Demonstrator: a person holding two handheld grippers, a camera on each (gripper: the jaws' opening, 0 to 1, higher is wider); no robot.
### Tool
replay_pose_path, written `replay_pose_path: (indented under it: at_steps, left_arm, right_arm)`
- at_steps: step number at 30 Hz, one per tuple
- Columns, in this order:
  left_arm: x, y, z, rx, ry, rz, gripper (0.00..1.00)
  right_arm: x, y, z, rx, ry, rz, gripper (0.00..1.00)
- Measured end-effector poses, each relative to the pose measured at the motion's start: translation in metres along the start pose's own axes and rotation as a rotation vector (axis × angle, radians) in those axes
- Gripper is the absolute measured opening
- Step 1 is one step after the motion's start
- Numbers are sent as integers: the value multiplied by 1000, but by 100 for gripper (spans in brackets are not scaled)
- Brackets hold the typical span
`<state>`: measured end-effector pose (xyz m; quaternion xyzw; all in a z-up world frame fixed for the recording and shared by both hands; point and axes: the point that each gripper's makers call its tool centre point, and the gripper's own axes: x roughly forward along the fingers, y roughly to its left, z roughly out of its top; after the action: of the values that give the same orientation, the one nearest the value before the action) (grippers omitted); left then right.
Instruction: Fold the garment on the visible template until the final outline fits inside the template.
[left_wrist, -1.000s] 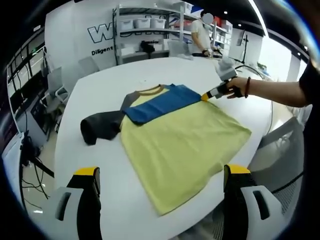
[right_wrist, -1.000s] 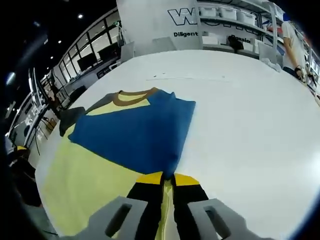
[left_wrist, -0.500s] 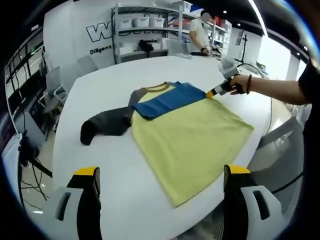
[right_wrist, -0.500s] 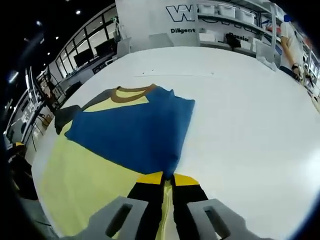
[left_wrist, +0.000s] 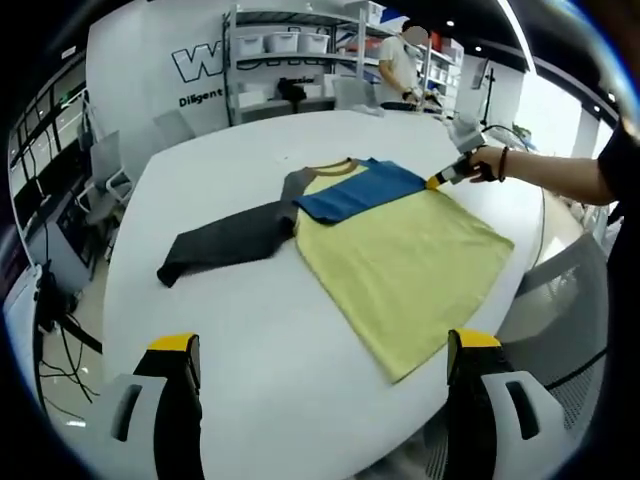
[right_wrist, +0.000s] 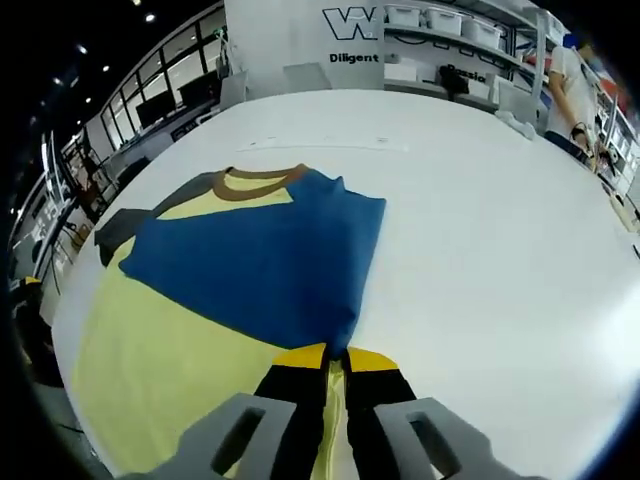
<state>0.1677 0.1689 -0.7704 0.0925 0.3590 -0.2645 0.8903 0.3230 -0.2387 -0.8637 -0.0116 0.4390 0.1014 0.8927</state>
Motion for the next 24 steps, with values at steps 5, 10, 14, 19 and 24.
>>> replay_pose_path:
  at_steps: [5,10,14,19,24]
  left_arm:
    - [0,3,3,-8,-11,3,99]
    - [1,11,10,-15,-44,20,99]
    - [3,17,12,-30,-49,22,99]
    - [8,28,14,-22,-36,37,99]
    - [15,42,21,-20,-48,52,99]
  right_arm:
    - [-2,-11,-1,2,3,-18,0]
    - [-3,-21,-1,25,3,-28,0]
    - [-4,-27,-1,53,0,-37,0]
    - [-5,-34,-2,68,0,-47,0]
    - [-6,-41,-2,80,-2,-58,0]
